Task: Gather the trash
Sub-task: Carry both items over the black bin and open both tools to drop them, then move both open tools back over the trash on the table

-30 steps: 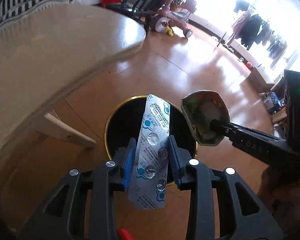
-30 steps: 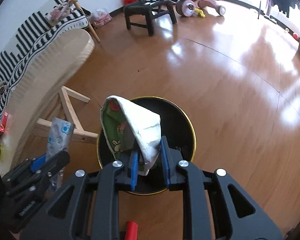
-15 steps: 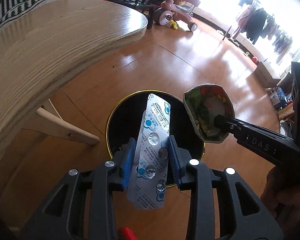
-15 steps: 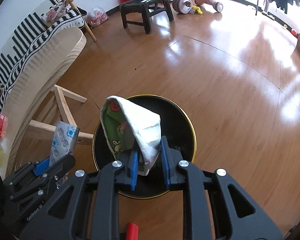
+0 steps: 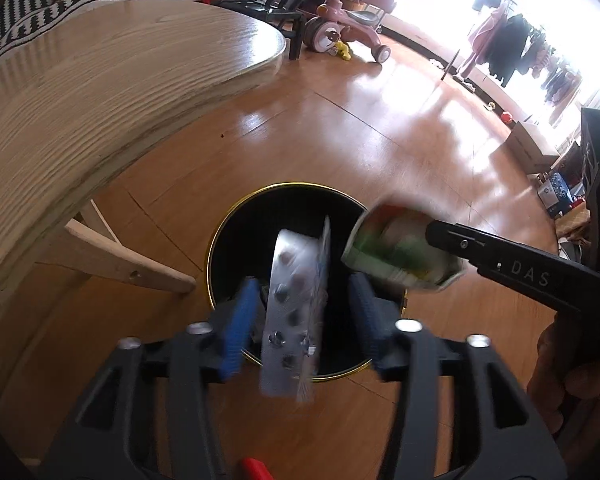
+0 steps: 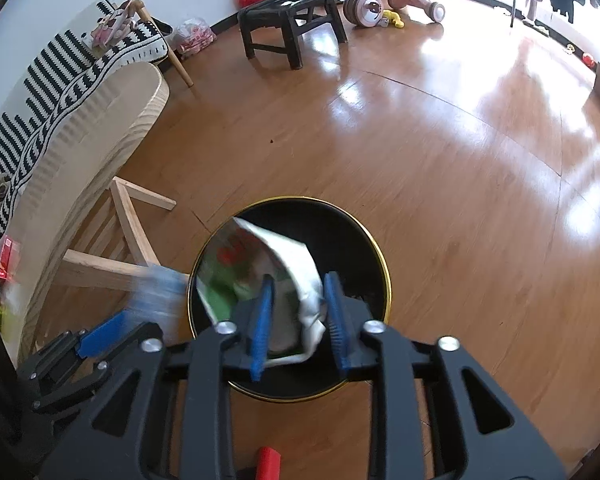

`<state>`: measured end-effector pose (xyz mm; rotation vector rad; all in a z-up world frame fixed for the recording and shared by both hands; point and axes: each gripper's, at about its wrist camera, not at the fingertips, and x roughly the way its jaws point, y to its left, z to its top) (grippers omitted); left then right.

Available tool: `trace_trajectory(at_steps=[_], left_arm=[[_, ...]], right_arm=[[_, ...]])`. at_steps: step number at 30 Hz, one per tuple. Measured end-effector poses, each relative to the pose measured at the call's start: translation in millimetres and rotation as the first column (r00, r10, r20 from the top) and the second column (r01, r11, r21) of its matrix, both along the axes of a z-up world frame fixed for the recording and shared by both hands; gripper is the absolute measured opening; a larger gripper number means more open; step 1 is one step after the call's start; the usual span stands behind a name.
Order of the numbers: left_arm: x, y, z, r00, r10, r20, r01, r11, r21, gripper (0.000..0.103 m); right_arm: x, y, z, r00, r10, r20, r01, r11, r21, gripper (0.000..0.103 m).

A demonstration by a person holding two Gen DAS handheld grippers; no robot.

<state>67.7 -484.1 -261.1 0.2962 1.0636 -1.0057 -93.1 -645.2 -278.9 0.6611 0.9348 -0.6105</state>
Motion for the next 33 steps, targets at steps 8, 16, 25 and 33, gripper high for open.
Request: trace_trajectory(at_steps=[8, 16, 25, 33], left_arm=[[3, 4, 2, 1.0, 0.023, 0.004, -0.023, 1.0, -0.013, 0.067], [10, 38, 32, 0.993, 0.118, -0.016, -0.119, 0.988, -0.098, 0.073], [73, 177, 121, 0.933, 0.359, 0.016, -0.351, 0.919, -0.178, 0.082], [131, 363, 154, 0.813, 0.557, 0.169, -0.548, 0.83, -0.102, 0.085]], right_arm=[[-2, 2, 16, 1.0, -0.008, 0.016, 0.008, 1.0, -0.026, 0.058], [3, 20, 54, 0.999, 0.029, 0.035, -0.027, 0.997, -0.068, 0.063], [70, 87, 109, 0.976, 0.194, 0.096, -0.186, 0.978, -0.094, 0.067], [181, 203, 139, 0.896, 0.425, 0.126, -0.411, 0.903, -0.123, 0.068]])
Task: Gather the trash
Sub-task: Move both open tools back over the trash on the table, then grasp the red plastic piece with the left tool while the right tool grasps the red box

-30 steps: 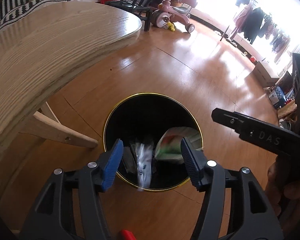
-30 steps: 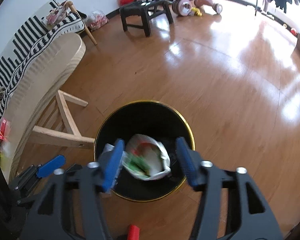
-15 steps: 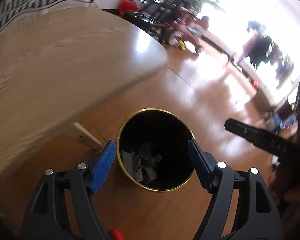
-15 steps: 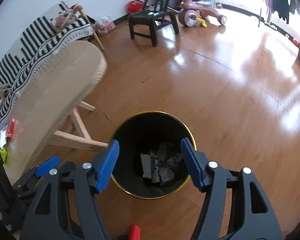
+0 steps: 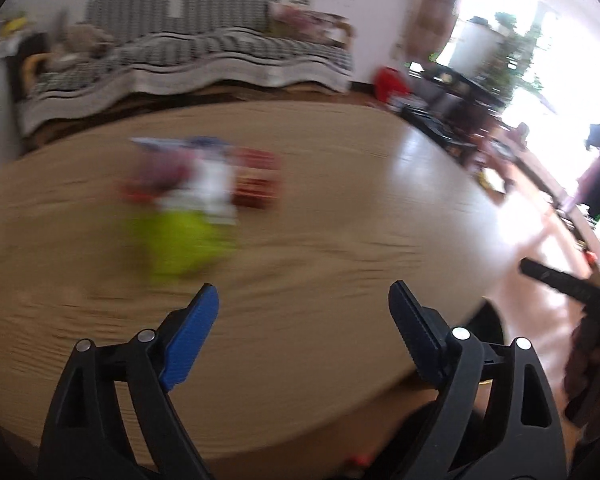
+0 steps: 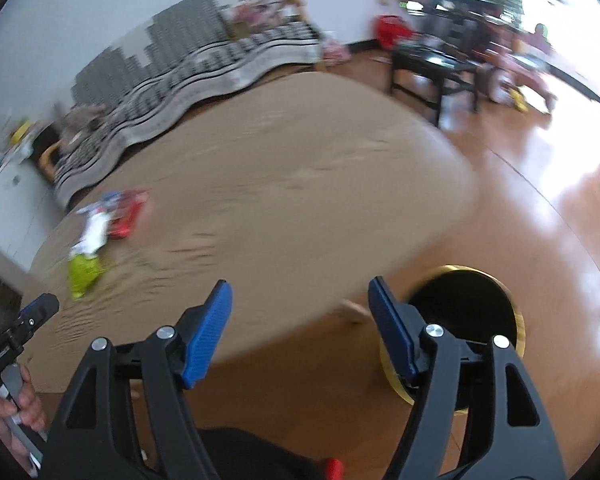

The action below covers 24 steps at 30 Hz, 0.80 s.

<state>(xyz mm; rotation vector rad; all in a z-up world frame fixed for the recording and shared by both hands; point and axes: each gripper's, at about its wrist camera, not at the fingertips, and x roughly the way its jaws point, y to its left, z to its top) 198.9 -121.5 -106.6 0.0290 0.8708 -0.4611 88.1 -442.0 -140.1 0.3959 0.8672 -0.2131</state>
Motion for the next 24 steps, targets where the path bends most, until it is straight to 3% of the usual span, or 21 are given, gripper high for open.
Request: trace_trajectory(at_steps=[4, 8, 17, 24], left_arm=[[32, 78, 2, 0.99, 0.139, 0.007, -0.139, 0.988, 0.061, 0.085], [70, 119, -5, 0.97, 0.239, -0.048, -0.237, 0.97, 0.043, 0.085], [155, 108, -49, 0.933, 0.329, -0.147, -0.326, 0.944, 0.043, 0.085], [206, 97, -78, 0.913, 0.359, -0.192, -0.346, 0.933, 0.099, 0.085]], right_arm=[[57, 66, 6, 0.993, 0.121, -0.004, -0.121, 0.993, 0.004, 0.068], [119, 120, 9, 0.981, 0.194, -0.015, -0.194, 0.981, -0.009, 0.068], [250, 162, -17, 0.976, 0.182, -0.119, -0.179, 0.983, 0.037, 0.068], [301, 169, -50, 0.967, 0.167, -0.191, -0.159, 0.986, 0.059, 0.068]])
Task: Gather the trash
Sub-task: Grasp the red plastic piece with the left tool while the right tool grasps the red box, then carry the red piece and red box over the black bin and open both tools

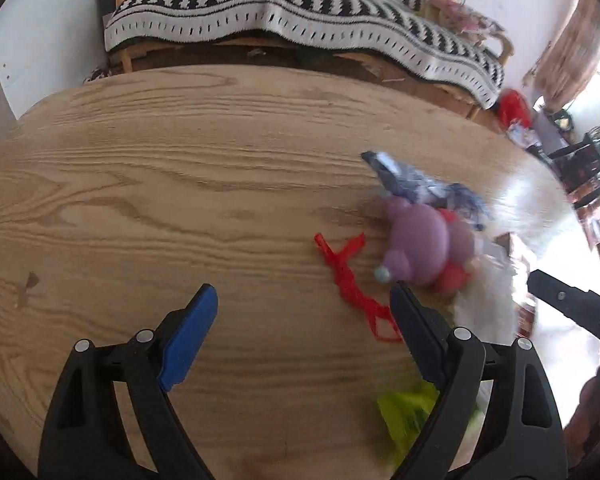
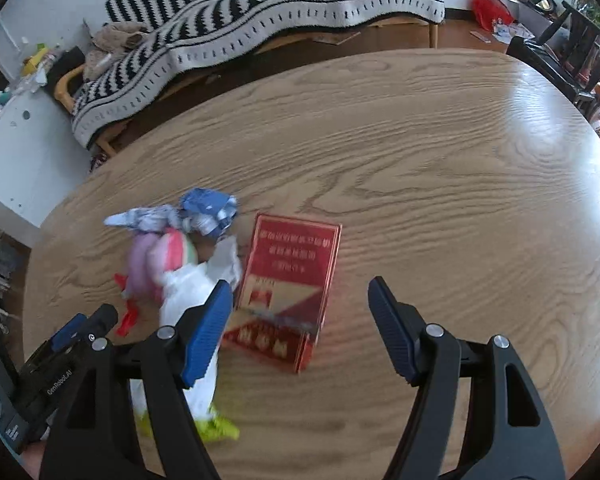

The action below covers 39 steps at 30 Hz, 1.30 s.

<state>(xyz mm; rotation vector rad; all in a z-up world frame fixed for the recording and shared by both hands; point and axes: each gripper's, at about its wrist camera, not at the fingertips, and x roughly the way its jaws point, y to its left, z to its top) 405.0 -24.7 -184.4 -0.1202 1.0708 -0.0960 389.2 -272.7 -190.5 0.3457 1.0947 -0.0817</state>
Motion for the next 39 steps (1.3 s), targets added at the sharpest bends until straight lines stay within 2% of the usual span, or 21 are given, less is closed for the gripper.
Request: trace_trajectory(at_steps=[2, 5, 8, 12, 13, 14, 15, 16, 17, 18, 23, 26, 32, 34, 36, 39], left_arm=[[4, -5, -5, 1.0, -0.009, -0.003, 0.009, 1.0, 0.013, 0.085], [4, -14, -8, 0.999, -0.042, 0.034, 0.039, 0.994, 0.104, 0.085], [4, -19, -9, 0.996, -0.065, 0.068, 0.053, 0.984, 0.172, 0.078], [-4, -20, -6, 0.99, -0.107, 0.09, 0.09, 0.981, 0.173, 0.053], [-5, -21, -6, 0.989, -0.116, 0.09, 0.099, 0.98, 0.174, 0.045], [-7, -22, -5, 0.987, -0.131, 0.09, 0.113, 0.978, 0.175, 0.04], [-9, -22, -5, 0.985, -0.145, 0.091, 0.128, 0.977, 0.173, 0.031], [-10, -20, -5, 0.986, -0.142, 0.093, 0.124, 0.977, 0.176, 0.021], [-12, -17, -5, 0.986, -0.137, 0.096, 0.119, 0.977, 0.176, 0.017], [-13, -14, -5, 0.985, -0.139, 0.1, 0.119, 0.977, 0.178, 0.009], [-20, 6, -2, 0.986, -0.133, 0.103, 0.115, 0.98, 0.164, 0.008], [-26, 15, 8, 0.986, -0.119, 0.118, 0.1, 0.982, 0.159, 0.008], [-46, 21, 47, 0.981, -0.107, 0.16, 0.084, 0.986, 0.143, 0.008], [-55, 17, 58, 0.979, -0.116, 0.168, 0.093, 0.986, 0.136, 0.008], [-66, 7, 71, 0.974, -0.134, 0.184, 0.109, 0.984, 0.14, 0.008], [-79, -5, 84, 0.968, -0.155, 0.198, 0.129, 0.982, 0.142, 0.008]], right_arm=[[6, -2, -8, 1.0, -0.007, -0.016, 0.007, 1.0, 0.017, 0.068], [10, -5, -14, 1.0, -0.021, -0.007, 0.022, 0.999, 0.033, 0.068], [14, -2, -15, 1.0, -0.017, -0.003, 0.018, 0.999, 0.046, 0.068], [12, 7, -18, 1.0, 0.02, -0.014, -0.02, 0.999, 0.037, 0.068], [12, 9, -18, 1.0, 0.023, -0.008, -0.023, 0.999, 0.025, 0.065], [11, 11, -18, 1.0, 0.028, -0.007, -0.028, 1.0, 0.001, 0.06], [9, 12, -18, 0.999, 0.032, -0.006, -0.032, 0.999, -0.014, 0.055], [9, 12, -19, 0.999, 0.034, -0.003, -0.034, 0.999, -0.015, 0.054], [5, 10, -19, 0.999, 0.038, 0.002, -0.038, 0.999, -0.016, 0.053], [1, 8, -19, 0.999, 0.035, 0.004, -0.035, 0.999, -0.024, 0.052], [-14, -8, -8, 0.998, 0.037, 0.046, -0.034, 0.998, -0.055, 0.05], [-24, -22, 7, 0.996, 0.03, 0.086, -0.027, 0.999, -0.036, 0.05], [-52, -41, 47, 0.99, 0.023, 0.141, -0.022, 1.0, -0.011, 0.05], [-58, -49, 58, 0.991, 0.003, 0.137, -0.009, 0.999, 0.046, 0.051], [-68, -54, 71, 0.99, 0.003, 0.143, -0.003, 1.0, 0.005, 0.051], [-78, -58, 72, 0.997, 0.038, 0.067, -0.036, 0.999, -0.035, 0.051]])
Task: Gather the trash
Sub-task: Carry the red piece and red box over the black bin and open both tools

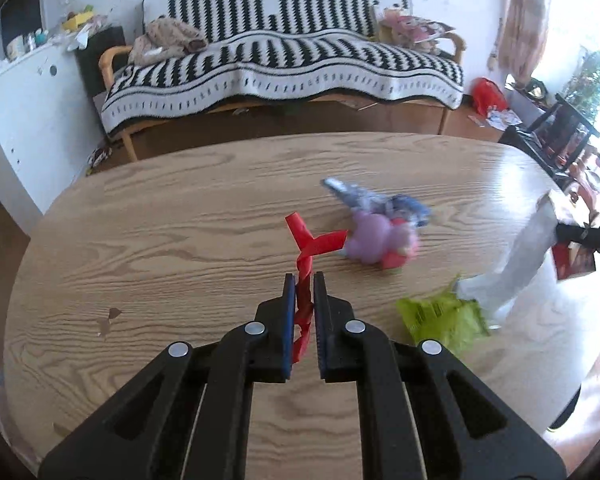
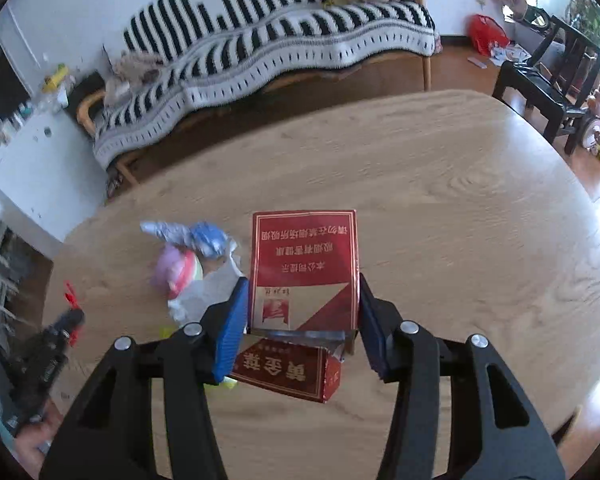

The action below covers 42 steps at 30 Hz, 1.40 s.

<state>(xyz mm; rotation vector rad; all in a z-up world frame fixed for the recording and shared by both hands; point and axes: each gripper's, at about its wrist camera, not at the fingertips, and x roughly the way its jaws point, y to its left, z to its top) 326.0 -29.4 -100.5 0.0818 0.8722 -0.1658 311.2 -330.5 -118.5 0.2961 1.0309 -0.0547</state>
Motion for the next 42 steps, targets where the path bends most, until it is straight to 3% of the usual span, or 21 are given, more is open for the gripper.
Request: trace_trajectory(at_steps=[5, 10, 13, 21, 22, 23, 32, 38, 42], left_arm=[[-24, -24, 2, 0.999, -0.042, -0.015, 0.042, 0.999, -0.011, 0.008], [-41, -42, -11, 0.996, -0.074, -0.039, 0.074, 0.997, -0.019, 0.008], [-50, -45, -18, 0.995, -0.08, -0.053, 0.079, 0.996, -0.028, 0.008], [-59, -45, -21, 0.995, -0.083, -0.06, 0.083, 0.996, -0.013, 0.008], [-59, -45, -21, 0.995, -0.083, -0.061, 0.083, 0.996, -0.013, 0.008], [-58, -45, -20, 0.994, -0.085, -0.062, 0.084, 0.996, -0.013, 0.008], [-74, -73, -3, 0.99, -0.135, -0.049, 0.134, 0.991, -0.023, 0.008], [-102, -139, 4, 0.968, -0.246, -0.044, 0.242, 0.967, -0.078, 0.008], [-131, -211, -7, 0.932, -0.358, -0.062, 0.349, 0.929, -0.121, 0.008]], right_arm=[[-31, -28, -44, 0.994, -0.013, -0.108, 0.012, 1.0, -0.004, 0.052], [-52, -46, -78, 0.989, -0.044, -0.139, 0.045, 0.999, 0.004, 0.056], [-58, -49, -85, 0.989, -0.05, -0.139, 0.054, 0.998, 0.025, 0.069], [-69, -40, -87, 0.992, 0.0, -0.128, -0.004, 0.999, -0.031, 0.071], [-71, -40, -86, 0.992, -0.009, -0.124, 0.004, 0.999, -0.042, 0.061], [-71, -40, -85, 0.993, -0.016, -0.117, 0.011, 0.999, -0.042, 0.059], [-107, -68, -30, 1.0, -0.031, 0.008, 0.031, 0.999, -0.031, 0.055], [-162, -121, 3, 0.994, -0.089, 0.07, 0.091, 0.996, -0.027, 0.055], [-207, -170, 13, 0.985, -0.143, 0.093, 0.146, 0.989, -0.029, 0.055]])
